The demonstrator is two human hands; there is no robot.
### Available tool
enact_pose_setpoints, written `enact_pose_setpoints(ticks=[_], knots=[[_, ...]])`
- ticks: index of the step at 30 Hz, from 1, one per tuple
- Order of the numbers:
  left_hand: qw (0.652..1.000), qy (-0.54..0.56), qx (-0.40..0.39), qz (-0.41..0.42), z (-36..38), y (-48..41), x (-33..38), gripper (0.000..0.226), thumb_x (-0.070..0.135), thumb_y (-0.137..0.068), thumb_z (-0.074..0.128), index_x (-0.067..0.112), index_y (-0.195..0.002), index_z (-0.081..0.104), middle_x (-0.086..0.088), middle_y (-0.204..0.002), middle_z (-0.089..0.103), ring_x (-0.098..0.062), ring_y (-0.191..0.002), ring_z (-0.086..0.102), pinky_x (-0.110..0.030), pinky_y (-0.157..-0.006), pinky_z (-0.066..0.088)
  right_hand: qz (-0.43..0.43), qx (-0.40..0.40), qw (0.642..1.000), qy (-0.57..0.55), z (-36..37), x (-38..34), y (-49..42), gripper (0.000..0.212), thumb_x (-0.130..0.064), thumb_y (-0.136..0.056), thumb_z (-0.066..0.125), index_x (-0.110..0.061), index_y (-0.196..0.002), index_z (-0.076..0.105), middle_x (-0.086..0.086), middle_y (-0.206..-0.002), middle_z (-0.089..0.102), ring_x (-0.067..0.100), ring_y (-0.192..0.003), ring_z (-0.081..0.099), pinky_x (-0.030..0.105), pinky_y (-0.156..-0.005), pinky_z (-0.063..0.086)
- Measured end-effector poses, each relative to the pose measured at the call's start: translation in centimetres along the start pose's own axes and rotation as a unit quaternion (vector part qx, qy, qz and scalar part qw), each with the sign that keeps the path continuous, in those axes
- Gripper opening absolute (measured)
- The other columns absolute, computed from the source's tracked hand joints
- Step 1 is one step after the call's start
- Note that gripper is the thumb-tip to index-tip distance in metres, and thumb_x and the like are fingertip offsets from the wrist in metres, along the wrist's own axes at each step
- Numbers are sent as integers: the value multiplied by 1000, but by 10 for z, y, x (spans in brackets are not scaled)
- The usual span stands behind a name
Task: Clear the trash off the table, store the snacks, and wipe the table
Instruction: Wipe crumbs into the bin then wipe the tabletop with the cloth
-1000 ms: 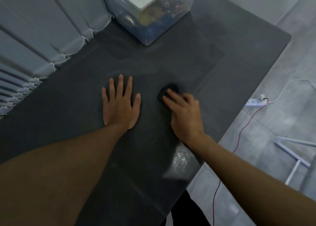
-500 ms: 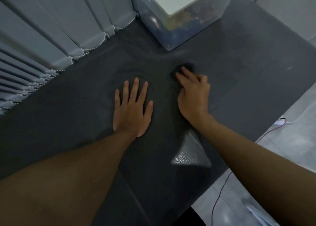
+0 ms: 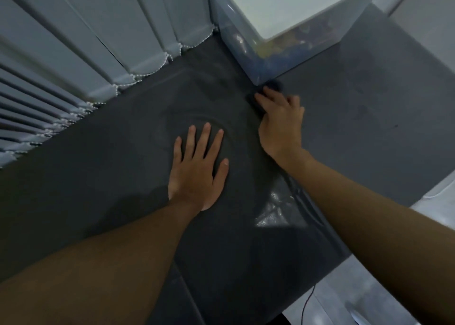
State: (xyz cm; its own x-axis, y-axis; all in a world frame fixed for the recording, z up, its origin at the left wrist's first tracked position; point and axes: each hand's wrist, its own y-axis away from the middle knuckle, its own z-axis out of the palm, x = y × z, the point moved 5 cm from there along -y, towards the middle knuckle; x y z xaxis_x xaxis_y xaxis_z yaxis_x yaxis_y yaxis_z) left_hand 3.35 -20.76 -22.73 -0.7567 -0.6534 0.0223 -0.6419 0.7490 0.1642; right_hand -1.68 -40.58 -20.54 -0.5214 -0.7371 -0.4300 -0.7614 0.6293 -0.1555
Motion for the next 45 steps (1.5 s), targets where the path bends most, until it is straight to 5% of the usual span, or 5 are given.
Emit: enact_pose_setpoints(ticks=[5,25,33,39,45], knots=[[1000,0,-2,0,-1,1,0,65,54,-100,11,28,-158,-3,1,-166,-7,-25,-152,-9,-51,-122,4,-192,-43,980,6,0,0,12,49,-9,-88,40,-23,-125,69,-3,-135,62,33,-102,53,43,-79,41],[999,41,27,2,-3,-2,-2,59,46,-102,16,29,-158,9,3,-166,4,-25,-153,-1,-50,-122,6,22,67,997,-16,-20,34,45,53,6,-83,47,-24,-118,72,-6,-134,62,30,-101,51,36,-78,33],[994,85,75,-1,-5,7,-1,51,33,-105,24,22,-155,26,0,-162,23,-25,-151,12,-47,-123,9,-170,-28,985,30,-27,12,127,49,-2,-86,51,-28,-125,69,-8,-138,60,28,-105,53,32,-78,30],[991,91,90,35,-6,19,4,51,30,-101,32,12,-148,40,-7,-154,39,-30,-147,27,-48,-121,19,67,57,995,38,-35,17,164,53,0,-85,49,-26,-128,65,-7,-141,56,29,-110,49,37,-80,36],[993,72,34,88,2,53,4,60,39,-103,27,14,-157,20,-5,-165,15,-27,-152,8,-47,-123,8,-123,-5,992,36,-27,-16,229,48,-1,-87,58,-26,-128,66,-5,-140,58,32,-106,54,39,-77,40]])
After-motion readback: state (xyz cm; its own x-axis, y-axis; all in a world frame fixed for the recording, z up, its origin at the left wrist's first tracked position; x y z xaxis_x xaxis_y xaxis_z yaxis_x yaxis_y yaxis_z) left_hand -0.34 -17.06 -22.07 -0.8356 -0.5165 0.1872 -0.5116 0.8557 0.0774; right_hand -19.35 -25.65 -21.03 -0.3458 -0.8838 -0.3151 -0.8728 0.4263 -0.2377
